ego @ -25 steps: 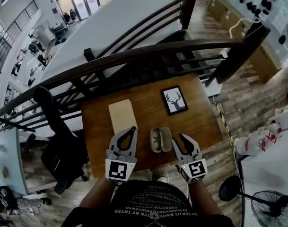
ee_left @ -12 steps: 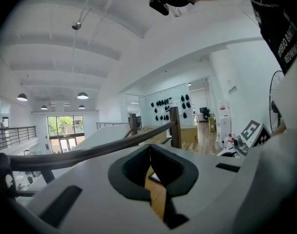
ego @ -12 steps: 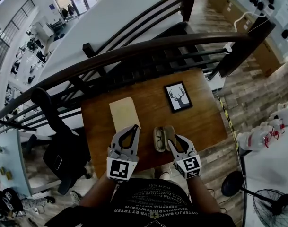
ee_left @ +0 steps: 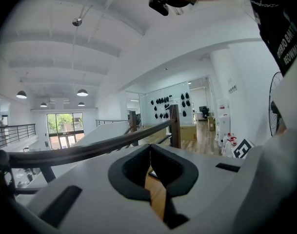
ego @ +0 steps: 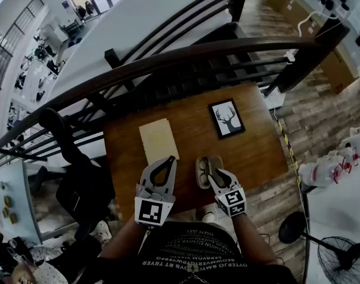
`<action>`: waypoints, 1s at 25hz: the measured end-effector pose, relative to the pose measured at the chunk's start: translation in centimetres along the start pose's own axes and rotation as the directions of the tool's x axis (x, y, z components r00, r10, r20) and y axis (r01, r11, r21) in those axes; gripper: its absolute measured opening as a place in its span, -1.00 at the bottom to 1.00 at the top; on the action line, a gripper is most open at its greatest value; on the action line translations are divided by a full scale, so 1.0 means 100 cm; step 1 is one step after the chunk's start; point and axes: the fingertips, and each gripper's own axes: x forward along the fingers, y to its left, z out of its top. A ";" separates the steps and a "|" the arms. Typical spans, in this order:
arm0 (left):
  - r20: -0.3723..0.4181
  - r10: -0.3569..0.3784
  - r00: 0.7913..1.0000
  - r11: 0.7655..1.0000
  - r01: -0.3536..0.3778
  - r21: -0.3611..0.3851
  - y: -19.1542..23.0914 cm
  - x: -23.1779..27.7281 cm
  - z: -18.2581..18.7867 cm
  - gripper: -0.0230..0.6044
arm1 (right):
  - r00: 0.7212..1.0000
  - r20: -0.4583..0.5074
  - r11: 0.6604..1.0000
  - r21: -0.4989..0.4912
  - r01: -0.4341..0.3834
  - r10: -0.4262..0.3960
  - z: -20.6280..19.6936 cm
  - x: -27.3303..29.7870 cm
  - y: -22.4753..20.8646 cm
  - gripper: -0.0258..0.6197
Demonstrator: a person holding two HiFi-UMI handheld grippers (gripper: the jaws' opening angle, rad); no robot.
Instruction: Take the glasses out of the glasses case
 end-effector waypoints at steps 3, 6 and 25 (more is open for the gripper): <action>-0.002 -0.002 1.000 1.000 0.002 0.000 0.001 0.000 -0.003 -0.84 | 0.999 -0.039 1.000 0.002 -0.008 0.008 -0.014 0.011 0.000 -0.54; -0.003 -0.001 1.000 1.000 0.001 -0.007 0.002 -0.001 -0.003 -0.83 | 0.997 -0.076 1.000 0.017 -0.020 0.022 -0.026 0.020 0.001 -0.54; -0.023 0.010 1.000 1.000 -0.010 -0.024 0.016 -0.008 -0.018 -0.84 | 0.956 -0.294 0.995 0.095 0.032 -0.003 -0.086 0.066 -0.013 -0.51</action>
